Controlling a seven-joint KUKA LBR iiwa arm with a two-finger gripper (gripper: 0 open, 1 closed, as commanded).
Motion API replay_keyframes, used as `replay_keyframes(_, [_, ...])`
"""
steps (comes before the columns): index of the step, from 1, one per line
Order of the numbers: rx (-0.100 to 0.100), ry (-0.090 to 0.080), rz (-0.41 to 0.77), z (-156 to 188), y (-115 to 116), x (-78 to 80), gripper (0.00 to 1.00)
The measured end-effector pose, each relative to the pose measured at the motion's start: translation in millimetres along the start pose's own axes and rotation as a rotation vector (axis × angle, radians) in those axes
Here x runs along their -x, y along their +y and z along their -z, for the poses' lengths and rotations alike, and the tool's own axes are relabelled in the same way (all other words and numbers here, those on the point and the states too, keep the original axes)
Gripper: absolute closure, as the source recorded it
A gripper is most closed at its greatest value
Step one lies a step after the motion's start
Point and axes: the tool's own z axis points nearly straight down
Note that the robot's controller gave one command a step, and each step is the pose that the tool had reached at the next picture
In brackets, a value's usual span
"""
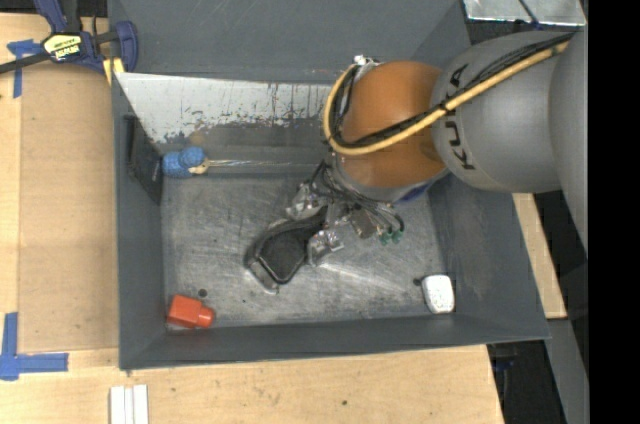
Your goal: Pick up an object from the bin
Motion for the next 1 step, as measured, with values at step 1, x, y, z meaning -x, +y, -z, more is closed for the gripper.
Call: replay_keyframes(1, [0.0,0.002,-0.015,108.7,-0.5,-9.5,1.0])
